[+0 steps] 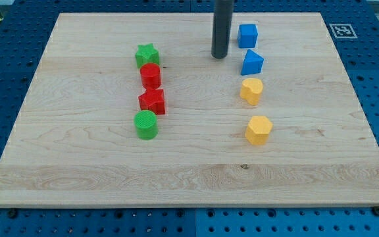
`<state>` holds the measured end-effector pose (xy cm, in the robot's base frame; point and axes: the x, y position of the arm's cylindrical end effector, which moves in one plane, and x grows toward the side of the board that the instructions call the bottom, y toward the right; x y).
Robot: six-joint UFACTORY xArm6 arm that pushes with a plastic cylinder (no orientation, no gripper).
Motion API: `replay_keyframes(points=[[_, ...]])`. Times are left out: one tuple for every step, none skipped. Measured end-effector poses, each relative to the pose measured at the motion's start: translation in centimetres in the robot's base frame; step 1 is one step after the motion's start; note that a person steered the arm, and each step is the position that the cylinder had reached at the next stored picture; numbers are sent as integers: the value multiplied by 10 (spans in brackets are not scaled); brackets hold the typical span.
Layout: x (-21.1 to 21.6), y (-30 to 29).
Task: Move the blue triangle slightly upwards
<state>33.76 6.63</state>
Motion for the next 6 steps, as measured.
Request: replay_keyframes(points=[[40, 30], [52, 34], [54, 49], [55, 88], [54, 91], [54, 79]])
